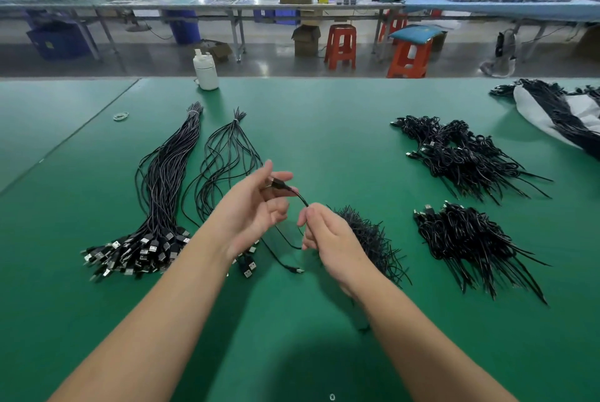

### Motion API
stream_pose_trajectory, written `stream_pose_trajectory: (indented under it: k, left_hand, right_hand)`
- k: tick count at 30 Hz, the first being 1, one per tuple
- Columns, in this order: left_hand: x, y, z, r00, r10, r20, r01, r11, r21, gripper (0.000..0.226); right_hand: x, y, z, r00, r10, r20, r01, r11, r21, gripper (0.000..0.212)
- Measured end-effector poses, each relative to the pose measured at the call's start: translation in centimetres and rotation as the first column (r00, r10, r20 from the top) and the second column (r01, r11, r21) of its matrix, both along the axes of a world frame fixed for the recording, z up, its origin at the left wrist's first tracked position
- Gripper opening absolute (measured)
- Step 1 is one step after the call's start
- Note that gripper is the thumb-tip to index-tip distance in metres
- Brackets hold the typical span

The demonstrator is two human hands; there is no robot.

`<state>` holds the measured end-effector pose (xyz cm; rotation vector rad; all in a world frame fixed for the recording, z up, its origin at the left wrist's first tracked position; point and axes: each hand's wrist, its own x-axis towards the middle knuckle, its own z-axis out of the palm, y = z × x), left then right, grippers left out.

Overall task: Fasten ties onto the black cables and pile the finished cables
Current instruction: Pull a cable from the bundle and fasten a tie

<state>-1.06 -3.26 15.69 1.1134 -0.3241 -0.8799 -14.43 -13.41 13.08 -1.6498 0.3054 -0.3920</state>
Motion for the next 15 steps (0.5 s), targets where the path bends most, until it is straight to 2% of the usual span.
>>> stream_pose_trajectory:
  k: [1,4,6,10,13,15]
  left_hand:
    - [-0.1,0.2,-0.5,0.999,-0.030,-0.034,0.028,0.997,-0.070,0.046]
    - [-1.1,0.5,-1.7,0.956,-0.134,0.262,0.139,0.990,0.000,0.054]
    - [-1.6,0.5,-1.8,0.919,-0.164,0.358,0.166,0.986,0.024,0.061]
    - [-2.3,0.8,-1.6,0.880,-0.185,0.437,0.189,0.981,0.036,0.084]
    - [-2.7,0.9,-1.6,0.880,-0.149,0.451,0.157,0.987,0.019,0.079]
    - [-2.8,0.4,-1.4,0.923,-0.040,0.382,0.045,0.999,-0.004,0.072]
  right_hand:
    - [0.1,0.1,0.0,1.000,-0.019,0.004,0.019,1.000,0.012,0.034]
    - [0.2,0.0,-0.1,0.999,-0.040,0.002,0.040,0.998,0.052,0.034]
    - [0.1,0.1,-0.3,0.999,-0.039,-0.001,0.039,0.996,0.075,0.035]
    - [0.1,0.6,-0.4,0.999,-0.052,0.008,0.051,0.993,0.103,0.034]
    - [0.2,1.0,-0.2,0.999,-0.047,0.011,0.045,0.988,0.145,0.034]
    - [0.1,1.2,-0.2,0.999,-0.033,0.010,0.031,0.987,0.157,0.034]
